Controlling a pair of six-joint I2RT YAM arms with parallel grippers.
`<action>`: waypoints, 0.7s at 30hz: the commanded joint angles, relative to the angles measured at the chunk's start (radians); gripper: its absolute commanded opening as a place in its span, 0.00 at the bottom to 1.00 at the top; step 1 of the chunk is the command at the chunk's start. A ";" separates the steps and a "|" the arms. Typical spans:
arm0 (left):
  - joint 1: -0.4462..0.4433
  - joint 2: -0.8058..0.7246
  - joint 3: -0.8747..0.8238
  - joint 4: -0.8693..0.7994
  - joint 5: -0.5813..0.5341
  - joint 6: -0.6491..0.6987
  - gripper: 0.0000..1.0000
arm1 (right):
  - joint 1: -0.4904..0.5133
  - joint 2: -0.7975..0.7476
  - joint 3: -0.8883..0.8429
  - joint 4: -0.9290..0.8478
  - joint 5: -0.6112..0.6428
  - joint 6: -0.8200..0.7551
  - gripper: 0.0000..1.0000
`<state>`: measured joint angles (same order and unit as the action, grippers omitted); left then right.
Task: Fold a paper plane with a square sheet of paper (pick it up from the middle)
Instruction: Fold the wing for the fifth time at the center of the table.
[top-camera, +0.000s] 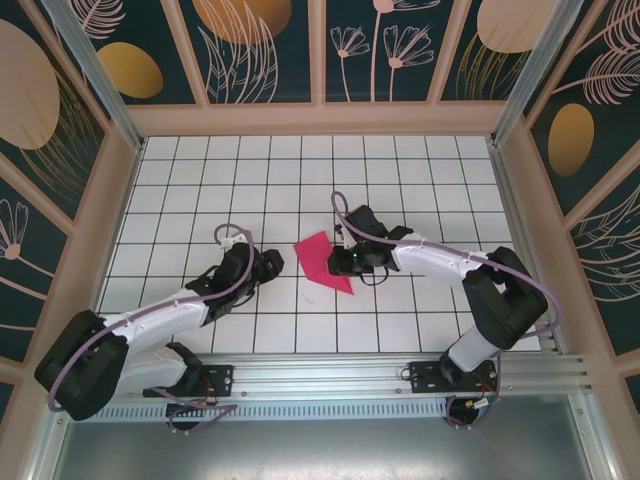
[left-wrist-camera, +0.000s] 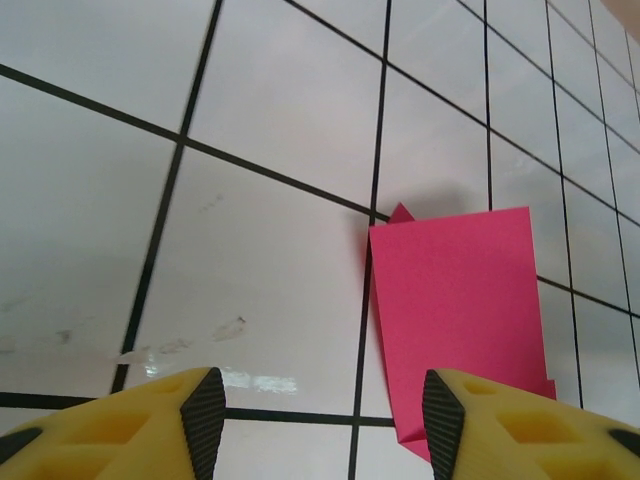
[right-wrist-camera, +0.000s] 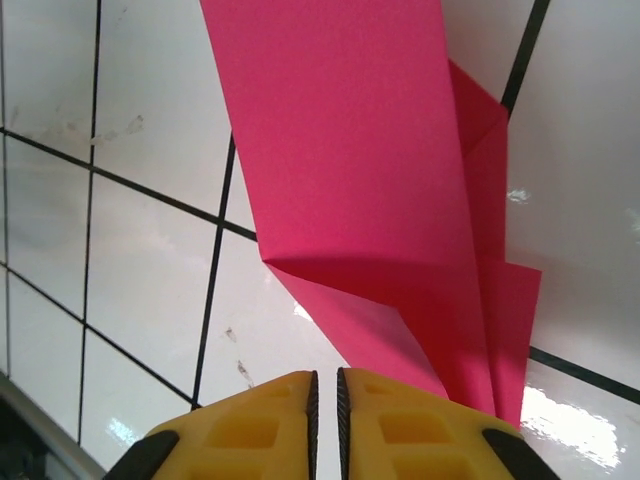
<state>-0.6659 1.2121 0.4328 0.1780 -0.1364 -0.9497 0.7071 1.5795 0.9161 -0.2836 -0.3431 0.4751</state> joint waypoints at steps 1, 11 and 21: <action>-0.001 0.073 0.042 0.081 0.113 0.025 0.57 | -0.049 0.001 -0.036 0.145 -0.144 -0.025 0.14; -0.001 0.220 0.073 0.158 0.230 -0.001 0.56 | -0.153 0.069 -0.076 0.228 -0.237 -0.045 0.13; -0.001 0.242 0.080 0.159 0.232 -0.011 0.56 | -0.143 -0.010 -0.114 0.252 -0.319 -0.038 0.11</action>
<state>-0.6659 1.4433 0.4862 0.3134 0.0895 -0.9520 0.5568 1.6150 0.8246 -0.0723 -0.6064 0.4500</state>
